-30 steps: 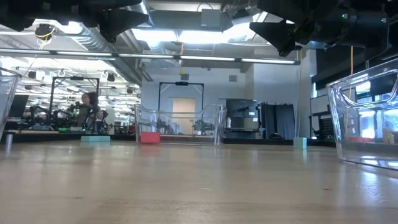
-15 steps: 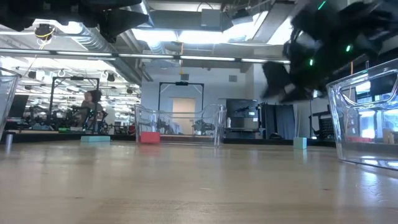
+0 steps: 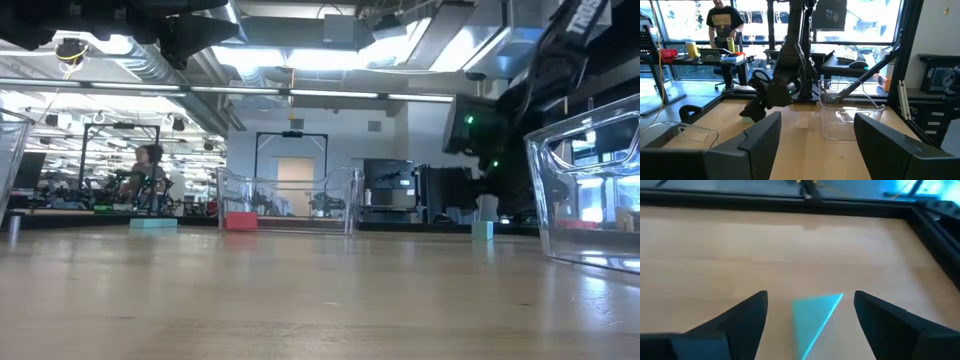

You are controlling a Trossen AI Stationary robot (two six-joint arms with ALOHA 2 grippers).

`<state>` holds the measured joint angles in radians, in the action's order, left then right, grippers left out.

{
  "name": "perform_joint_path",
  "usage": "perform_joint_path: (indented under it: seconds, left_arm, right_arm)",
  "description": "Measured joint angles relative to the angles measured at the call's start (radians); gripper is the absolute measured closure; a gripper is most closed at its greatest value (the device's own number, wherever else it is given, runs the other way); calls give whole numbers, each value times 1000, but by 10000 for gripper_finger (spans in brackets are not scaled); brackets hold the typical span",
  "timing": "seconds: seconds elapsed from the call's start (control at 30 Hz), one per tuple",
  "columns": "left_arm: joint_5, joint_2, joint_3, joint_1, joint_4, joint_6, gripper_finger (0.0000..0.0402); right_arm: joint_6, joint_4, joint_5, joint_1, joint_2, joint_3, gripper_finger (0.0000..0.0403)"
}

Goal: Sort & place blocks by color
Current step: Put the top right blue block into the bottom right transparent bin

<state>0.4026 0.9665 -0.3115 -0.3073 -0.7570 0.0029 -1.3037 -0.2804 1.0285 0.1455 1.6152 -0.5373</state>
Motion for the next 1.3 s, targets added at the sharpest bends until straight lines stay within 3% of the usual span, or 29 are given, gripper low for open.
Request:
perform_joint_path:
  seconds: [0.27,0.63,0.77,0.93,1.1,1.3]
  left_arm:
    - [0,0,0,0,0,0,159]
    - [0,0,-1,0,0,-20,159]
    - [-1,0,-1,-1,0,-23,159]
    - [-1,0,-1,-1,1,-22,159]
    - [-1,0,-1,-1,1,-21,159]
    - [-1,0,-1,-1,1,-19,159]
  right_arm:
    - [-49,40,25,81,84,0,104]
    - [-50,82,-28,125,159,0,105]
    - [-44,84,-22,124,172,-1,135]
    - [56,80,-22,118,166,-1,222]
    - [170,48,-38,69,130,2,220]
    - [324,47,-56,-54,-3,2,220]
